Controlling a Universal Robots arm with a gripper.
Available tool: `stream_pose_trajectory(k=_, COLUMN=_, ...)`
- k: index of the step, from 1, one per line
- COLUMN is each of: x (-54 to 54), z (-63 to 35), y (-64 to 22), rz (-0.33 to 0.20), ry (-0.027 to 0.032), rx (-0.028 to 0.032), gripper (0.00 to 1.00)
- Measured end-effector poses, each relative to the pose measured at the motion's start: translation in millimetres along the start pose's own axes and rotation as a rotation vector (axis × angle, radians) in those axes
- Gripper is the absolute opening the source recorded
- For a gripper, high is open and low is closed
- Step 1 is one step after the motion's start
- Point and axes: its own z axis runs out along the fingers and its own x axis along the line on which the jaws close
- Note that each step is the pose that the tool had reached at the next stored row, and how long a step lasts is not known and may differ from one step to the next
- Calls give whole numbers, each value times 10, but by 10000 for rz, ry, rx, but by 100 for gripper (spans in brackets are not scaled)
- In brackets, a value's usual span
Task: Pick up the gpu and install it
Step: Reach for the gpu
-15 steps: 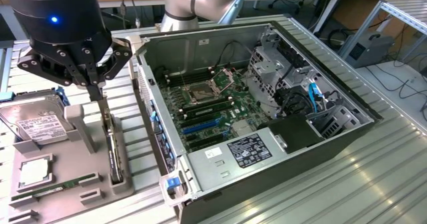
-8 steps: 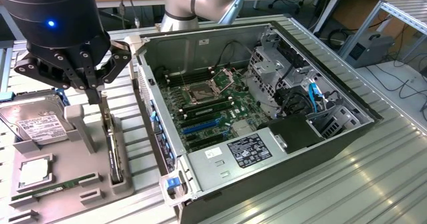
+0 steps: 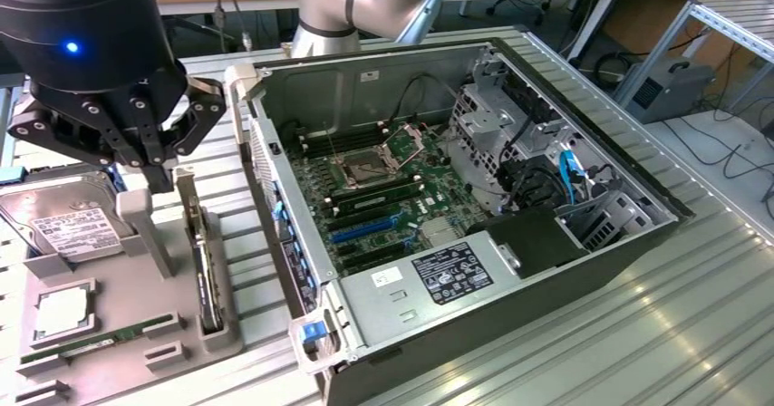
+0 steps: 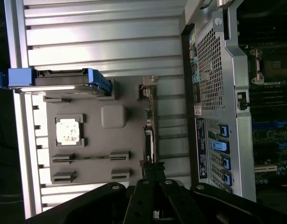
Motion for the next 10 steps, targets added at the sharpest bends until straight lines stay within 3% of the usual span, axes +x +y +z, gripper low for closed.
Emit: stream_pose_trajectory(k=10, x=19, z=20, y=-70, rz=3, ry=13, rx=6, gripper=11)
